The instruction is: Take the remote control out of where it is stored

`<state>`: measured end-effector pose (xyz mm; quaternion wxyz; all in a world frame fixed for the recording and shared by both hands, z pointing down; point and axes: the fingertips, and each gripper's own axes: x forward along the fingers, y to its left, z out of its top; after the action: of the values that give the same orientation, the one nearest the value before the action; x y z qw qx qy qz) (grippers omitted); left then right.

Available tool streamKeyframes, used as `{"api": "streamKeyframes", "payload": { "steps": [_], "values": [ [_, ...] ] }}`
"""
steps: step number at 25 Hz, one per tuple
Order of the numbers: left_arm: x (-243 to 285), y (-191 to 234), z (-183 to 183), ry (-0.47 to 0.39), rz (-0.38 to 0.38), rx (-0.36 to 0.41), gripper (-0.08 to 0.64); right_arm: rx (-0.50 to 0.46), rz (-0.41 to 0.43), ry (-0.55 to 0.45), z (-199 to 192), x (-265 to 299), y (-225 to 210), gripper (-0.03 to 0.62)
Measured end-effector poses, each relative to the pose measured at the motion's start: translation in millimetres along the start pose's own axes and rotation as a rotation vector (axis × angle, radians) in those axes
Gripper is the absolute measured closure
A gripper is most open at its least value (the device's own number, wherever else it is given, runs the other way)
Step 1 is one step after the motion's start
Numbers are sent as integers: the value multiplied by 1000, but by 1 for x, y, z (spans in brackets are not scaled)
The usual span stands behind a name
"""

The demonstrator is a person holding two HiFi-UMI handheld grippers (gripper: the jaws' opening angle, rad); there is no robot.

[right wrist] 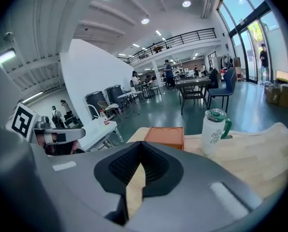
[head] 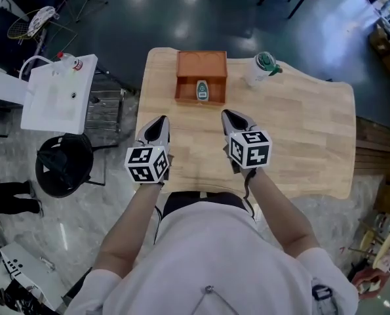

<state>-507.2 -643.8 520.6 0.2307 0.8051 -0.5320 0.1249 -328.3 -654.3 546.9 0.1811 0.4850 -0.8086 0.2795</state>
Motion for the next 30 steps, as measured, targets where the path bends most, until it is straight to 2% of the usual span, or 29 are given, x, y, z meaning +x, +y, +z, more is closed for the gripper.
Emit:
{"api": "streamKeyframes", "payload": {
  "steps": [4,8,13,16,19,25,30],
  "values": [
    [15,18,-9,26,-5,-22,560,-10,-52,115,-17,47,-21,565],
    [27,38,-24,51,4,-52,560,-20,-49,286,-42,112,-36,560],
    [38,70,-50,85,26,-94,560,-10,-48,501,-74,195,-52,409],
    [39,91,-67,100,50,-128,560,29,-80,604,-92,240,-68,317],
    [38,111,-86,116,73,-165,560,56,-131,695,-108,274,-84,265],
    [30,146,-111,124,121,-220,560,18,-226,827,-129,313,-107,256],
    [20,162,-123,133,150,-251,560,3,-268,897,-145,326,-107,253]
  ]
}}
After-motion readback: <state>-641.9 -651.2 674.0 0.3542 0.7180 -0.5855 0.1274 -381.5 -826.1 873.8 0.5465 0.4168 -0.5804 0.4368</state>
